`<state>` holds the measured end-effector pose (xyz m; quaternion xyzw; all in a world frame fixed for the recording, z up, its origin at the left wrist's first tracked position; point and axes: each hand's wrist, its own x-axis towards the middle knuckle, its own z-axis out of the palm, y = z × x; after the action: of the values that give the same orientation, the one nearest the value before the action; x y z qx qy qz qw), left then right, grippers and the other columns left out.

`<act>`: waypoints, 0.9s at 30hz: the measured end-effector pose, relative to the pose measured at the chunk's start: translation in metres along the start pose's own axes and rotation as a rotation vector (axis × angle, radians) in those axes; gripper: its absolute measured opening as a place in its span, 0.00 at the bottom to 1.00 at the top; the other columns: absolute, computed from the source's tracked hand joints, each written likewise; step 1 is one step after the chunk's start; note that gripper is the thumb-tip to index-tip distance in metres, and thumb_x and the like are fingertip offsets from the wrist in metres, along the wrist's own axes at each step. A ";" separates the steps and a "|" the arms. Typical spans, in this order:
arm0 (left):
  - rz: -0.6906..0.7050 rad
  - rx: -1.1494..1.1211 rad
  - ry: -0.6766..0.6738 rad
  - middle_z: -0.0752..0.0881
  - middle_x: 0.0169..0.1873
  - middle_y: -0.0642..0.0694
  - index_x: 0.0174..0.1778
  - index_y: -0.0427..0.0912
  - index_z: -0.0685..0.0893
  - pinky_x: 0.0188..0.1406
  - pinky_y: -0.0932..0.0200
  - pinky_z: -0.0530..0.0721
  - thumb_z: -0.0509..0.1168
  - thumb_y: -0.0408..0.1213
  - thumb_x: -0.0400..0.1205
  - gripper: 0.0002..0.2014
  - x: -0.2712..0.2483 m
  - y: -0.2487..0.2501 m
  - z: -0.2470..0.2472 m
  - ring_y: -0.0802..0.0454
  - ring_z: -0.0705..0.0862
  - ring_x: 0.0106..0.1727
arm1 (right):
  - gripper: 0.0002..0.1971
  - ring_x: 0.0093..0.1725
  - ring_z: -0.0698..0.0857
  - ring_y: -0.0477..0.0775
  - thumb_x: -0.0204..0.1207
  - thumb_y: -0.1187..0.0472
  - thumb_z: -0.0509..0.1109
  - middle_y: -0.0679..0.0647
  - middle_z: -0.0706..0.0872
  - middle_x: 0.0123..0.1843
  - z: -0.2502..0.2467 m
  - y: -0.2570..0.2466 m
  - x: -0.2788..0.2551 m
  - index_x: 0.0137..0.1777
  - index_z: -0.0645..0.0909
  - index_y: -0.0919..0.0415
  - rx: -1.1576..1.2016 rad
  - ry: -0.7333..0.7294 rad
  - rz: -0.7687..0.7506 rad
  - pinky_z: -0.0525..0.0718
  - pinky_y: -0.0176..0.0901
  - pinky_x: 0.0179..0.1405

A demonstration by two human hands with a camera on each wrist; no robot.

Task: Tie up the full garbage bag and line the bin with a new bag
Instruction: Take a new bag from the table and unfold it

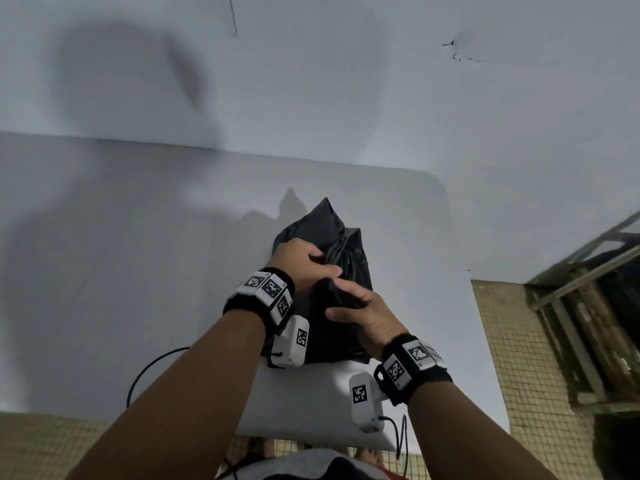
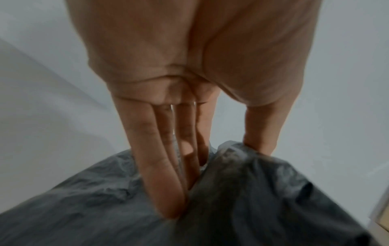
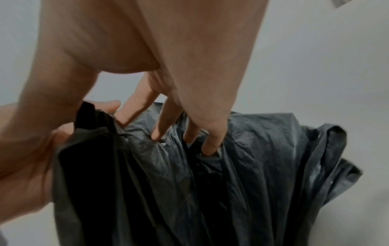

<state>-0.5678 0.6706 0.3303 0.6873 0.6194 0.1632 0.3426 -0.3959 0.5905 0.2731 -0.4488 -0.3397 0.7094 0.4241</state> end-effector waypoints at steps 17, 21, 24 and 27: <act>-0.275 -0.715 0.271 0.93 0.37 0.44 0.42 0.42 0.94 0.33 0.55 0.89 0.73 0.40 0.82 0.07 -0.072 -0.085 -0.058 0.49 0.92 0.35 | 0.46 0.52 0.86 0.47 0.64 0.29 0.74 0.48 0.85 0.54 0.103 0.000 0.056 0.79 0.54 0.26 -0.676 0.190 -0.315 0.81 0.38 0.50; -0.307 -0.765 0.271 0.92 0.33 0.44 0.38 0.42 0.94 0.30 0.58 0.87 0.73 0.37 0.81 0.07 -0.078 -0.093 -0.062 0.48 0.91 0.33 | 0.38 0.55 0.83 0.51 0.73 0.28 0.66 0.52 0.84 0.58 0.115 -0.007 0.061 0.80 0.52 0.24 -1.000 0.050 -0.365 0.81 0.49 0.55; -0.304 -0.734 0.324 0.93 0.36 0.43 0.38 0.44 0.94 0.35 0.51 0.91 0.74 0.39 0.80 0.07 -0.079 -0.100 -0.062 0.48 0.92 0.36 | 0.24 0.53 0.86 0.52 0.75 0.28 0.64 0.47 0.86 0.50 0.115 -0.011 0.065 0.65 0.71 0.37 -1.036 0.085 -0.356 0.81 0.42 0.47; -0.299 -0.681 0.371 0.93 0.34 0.46 0.38 0.47 0.94 0.35 0.52 0.91 0.74 0.40 0.81 0.07 -0.082 -0.107 -0.063 0.50 0.92 0.37 | 0.25 0.44 0.85 0.45 0.69 0.22 0.63 0.40 0.83 0.42 0.112 -0.016 0.062 0.52 0.71 0.40 -0.970 0.197 -0.294 0.76 0.37 0.39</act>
<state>-0.7019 0.6081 0.3195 0.3961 0.6744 0.4282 0.4528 -0.5092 0.6424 0.3063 -0.6058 -0.6477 0.3577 0.2925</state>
